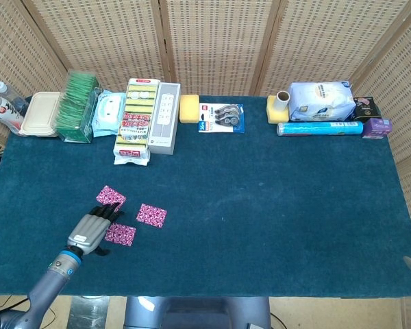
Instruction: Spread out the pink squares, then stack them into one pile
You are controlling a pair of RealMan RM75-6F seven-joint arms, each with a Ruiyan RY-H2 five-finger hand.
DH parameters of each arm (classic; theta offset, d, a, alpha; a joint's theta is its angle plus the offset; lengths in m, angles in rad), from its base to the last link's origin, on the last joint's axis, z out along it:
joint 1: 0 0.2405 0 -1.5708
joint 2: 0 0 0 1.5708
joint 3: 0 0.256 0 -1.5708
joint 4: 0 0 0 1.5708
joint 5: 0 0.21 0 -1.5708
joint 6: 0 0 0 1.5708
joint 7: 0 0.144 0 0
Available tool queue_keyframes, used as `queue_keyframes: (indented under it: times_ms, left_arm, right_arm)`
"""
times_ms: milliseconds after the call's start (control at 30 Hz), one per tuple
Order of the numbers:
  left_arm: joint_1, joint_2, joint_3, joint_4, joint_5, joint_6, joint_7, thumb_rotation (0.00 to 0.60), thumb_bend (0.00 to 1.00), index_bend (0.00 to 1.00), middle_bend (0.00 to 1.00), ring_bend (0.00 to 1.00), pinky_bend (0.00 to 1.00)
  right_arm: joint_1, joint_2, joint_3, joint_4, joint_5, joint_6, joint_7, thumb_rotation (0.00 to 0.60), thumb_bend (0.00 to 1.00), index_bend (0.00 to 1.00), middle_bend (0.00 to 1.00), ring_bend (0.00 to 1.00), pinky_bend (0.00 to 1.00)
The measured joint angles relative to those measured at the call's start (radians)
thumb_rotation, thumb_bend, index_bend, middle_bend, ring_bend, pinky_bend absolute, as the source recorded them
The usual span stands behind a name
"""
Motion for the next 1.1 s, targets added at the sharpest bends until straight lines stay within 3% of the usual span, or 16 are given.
queue_keyframes:
  times_ms: [333,700,1100]
  left_arm:
    - [0.007,-0.050,-0.015,-0.017,-0.066,0.019,0.094,0.600,0.12,0.23,0.00,0.00,0.09]
    - [-0.001,-0.065,-0.047,-0.014,-0.114,0.011,0.110,0.600,0.14,0.23,0.00,0.00,0.09]
    - [0.006,-0.089,-0.050,0.000,-0.111,0.027,0.121,0.600,0.15,0.33,0.00,0.00,0.09]
  right_arm:
    - [-0.001,0.002,-0.002,-0.003,-0.004,0.001,0.002,0.600,0.02,0.21,0.05,0.00,0.00]
    - [-0.001,0.005,-0.002,-0.002,-0.003,0.000,0.009,0.600,0.02,0.21,0.05,0.00,0.00]
    - [0.000,0.003,-0.002,-0.004,-0.004,0.001,0.006,0.600,0.02,0.21,0.05,0.00,0.00]
